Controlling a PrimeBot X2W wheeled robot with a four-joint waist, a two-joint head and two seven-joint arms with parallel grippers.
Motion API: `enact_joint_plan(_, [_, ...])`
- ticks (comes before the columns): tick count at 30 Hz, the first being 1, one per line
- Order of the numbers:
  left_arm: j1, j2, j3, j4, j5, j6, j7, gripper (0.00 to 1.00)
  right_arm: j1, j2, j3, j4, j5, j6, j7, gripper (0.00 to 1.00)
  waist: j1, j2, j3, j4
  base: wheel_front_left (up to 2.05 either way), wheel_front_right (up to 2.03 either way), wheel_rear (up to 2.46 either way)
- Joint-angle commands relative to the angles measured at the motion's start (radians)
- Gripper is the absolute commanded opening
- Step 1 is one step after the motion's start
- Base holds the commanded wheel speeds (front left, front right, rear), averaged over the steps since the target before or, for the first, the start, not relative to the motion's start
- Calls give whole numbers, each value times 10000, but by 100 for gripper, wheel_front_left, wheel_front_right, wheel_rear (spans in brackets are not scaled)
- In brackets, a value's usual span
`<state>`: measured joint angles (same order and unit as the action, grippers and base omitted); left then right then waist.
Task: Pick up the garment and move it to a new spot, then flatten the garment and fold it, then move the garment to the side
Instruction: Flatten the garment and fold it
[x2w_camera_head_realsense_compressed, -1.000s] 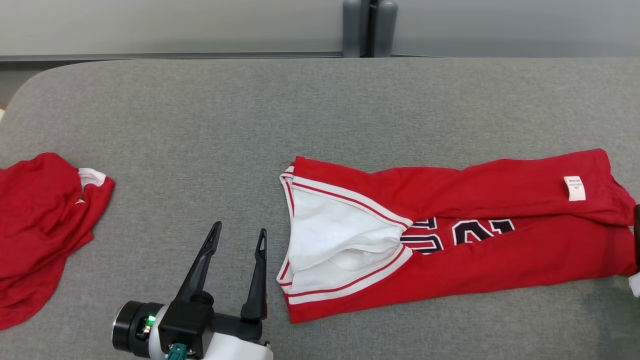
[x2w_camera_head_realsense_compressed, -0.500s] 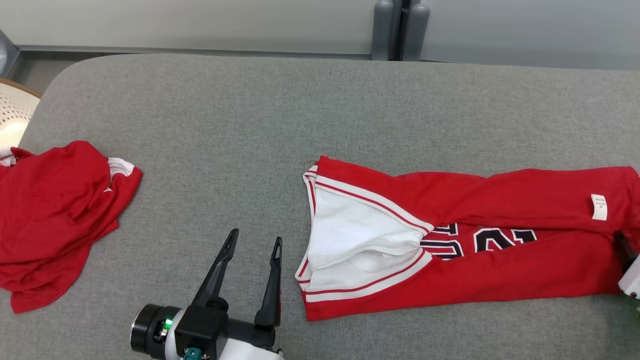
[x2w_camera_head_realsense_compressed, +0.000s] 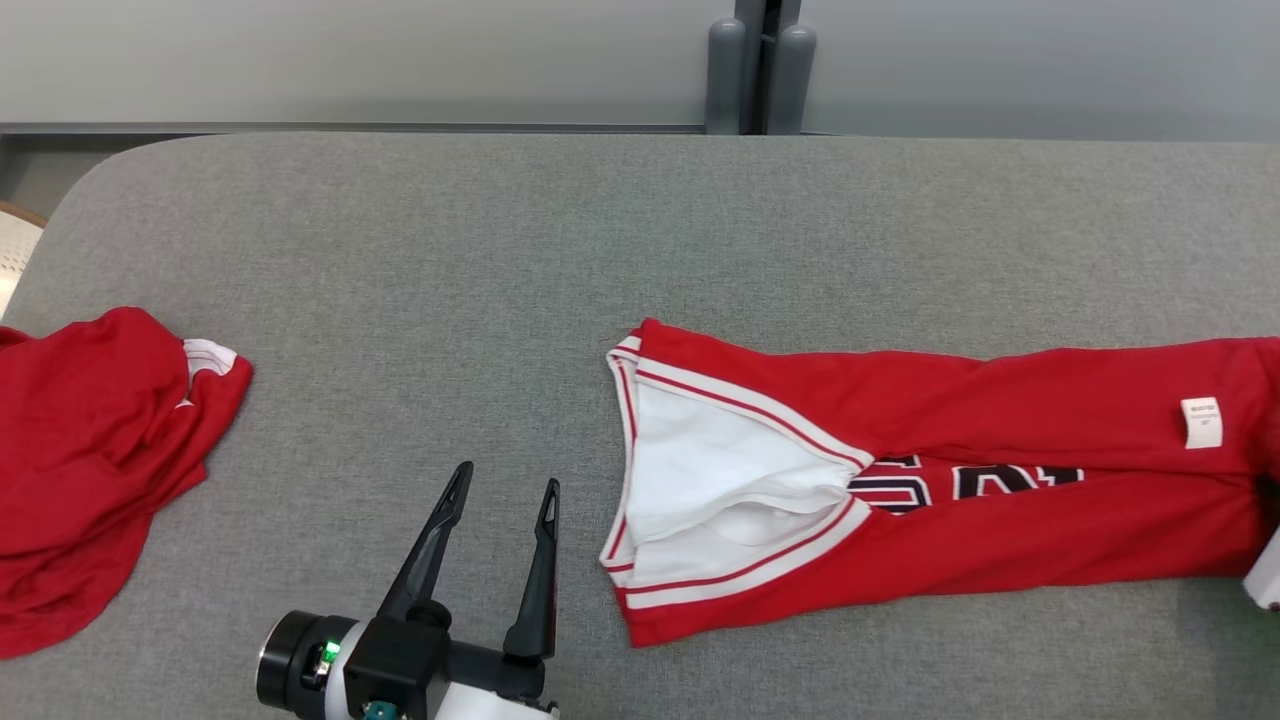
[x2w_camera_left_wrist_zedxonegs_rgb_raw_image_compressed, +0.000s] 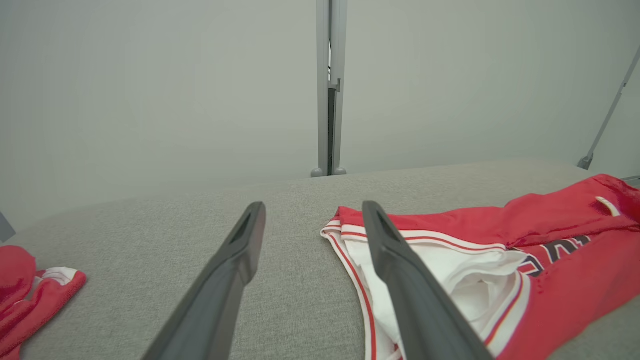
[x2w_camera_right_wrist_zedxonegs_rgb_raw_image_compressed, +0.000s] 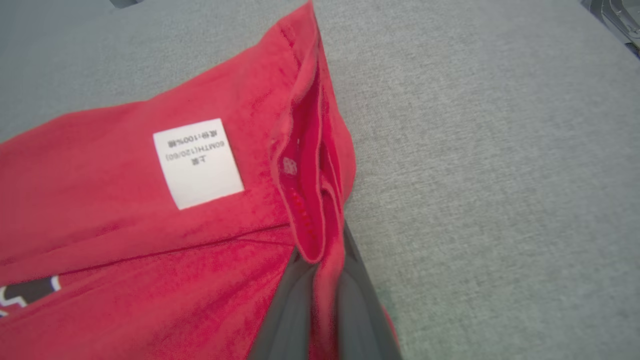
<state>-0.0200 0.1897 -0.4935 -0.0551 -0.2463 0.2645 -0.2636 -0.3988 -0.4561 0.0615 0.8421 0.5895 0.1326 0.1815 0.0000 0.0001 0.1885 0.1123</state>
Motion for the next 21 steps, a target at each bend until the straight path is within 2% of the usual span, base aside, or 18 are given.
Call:
enact_joint_plan(1, [131,-13,74,21,55,-55,-11,100,-65,-227,-100,75,-47,-36,-93,0,0,-1,3,-77,0,0,0])
enact_joint_plan(7, [173,-190,327,87,279,-336,-11,100,-372,-1241,-164,-47,-333,-33,-281,0,0,-1,2,-450,0,0,0])
enact_joint_plan(12, [210,-317,505,177,401,-521,-11,100,-578,-1722,205,-934,-461,-30,-23,0,0,-1,-53,-697,0,0,0])
enact_joint_plan(16, [285,-436,581,288,487,-691,-11,100,-506,-1594,598,-2391,-383,-28,573,0,0,-1,-198,-772,0,0,0])
enact_joint_plan(21, [337,-601,694,363,576,-798,-11,100,94,-872,953,-4839,-559,-28,1537,0,0,-1,-411,-621,0,0,0])
